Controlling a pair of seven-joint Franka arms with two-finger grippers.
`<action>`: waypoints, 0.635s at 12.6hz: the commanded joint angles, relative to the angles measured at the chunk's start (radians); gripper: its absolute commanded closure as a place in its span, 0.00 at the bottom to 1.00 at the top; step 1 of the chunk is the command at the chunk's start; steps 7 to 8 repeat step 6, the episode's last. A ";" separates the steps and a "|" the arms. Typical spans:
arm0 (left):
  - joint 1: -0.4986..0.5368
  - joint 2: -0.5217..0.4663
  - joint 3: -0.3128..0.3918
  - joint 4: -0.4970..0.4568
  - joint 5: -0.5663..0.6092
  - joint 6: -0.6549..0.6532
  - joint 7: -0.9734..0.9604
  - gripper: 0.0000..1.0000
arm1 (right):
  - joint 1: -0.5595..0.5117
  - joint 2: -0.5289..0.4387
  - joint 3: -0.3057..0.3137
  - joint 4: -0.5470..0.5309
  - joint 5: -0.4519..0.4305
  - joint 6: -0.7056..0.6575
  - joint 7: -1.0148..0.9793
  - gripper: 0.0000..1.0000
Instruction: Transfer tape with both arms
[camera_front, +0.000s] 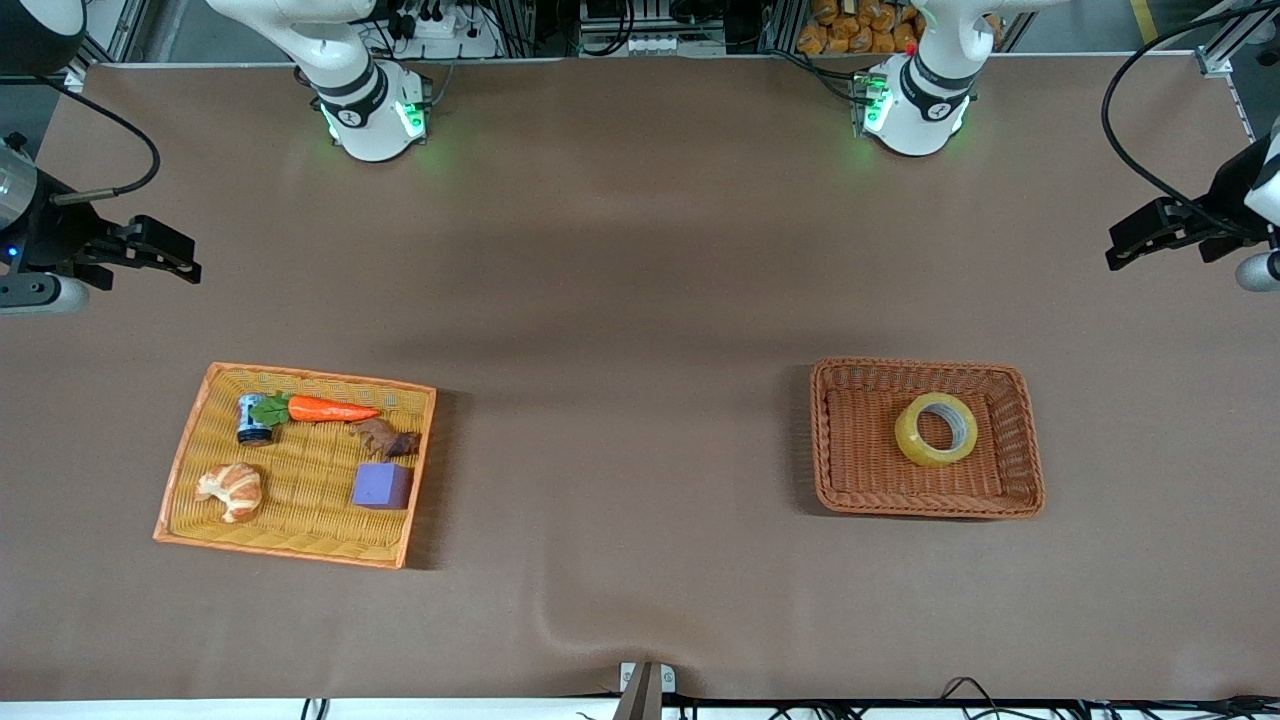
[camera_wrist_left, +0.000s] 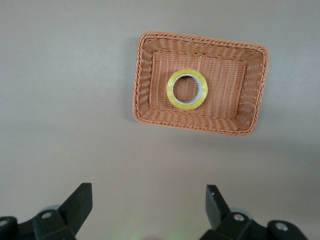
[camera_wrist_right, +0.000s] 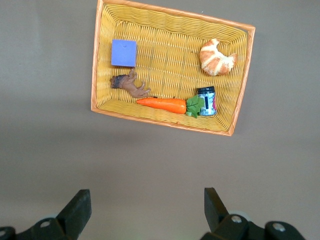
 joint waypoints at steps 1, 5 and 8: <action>0.002 -0.032 -0.003 -0.023 -0.028 0.021 0.015 0.00 | -0.017 -0.026 0.013 -0.013 0.004 -0.013 -0.014 0.00; 0.002 -0.025 -0.003 -0.017 -0.017 0.018 0.039 0.00 | -0.018 -0.029 0.012 -0.013 0.004 -0.010 -0.014 0.00; -0.001 -0.025 -0.003 -0.017 -0.016 0.017 0.044 0.00 | -0.020 -0.031 0.012 -0.013 0.004 -0.008 -0.014 0.00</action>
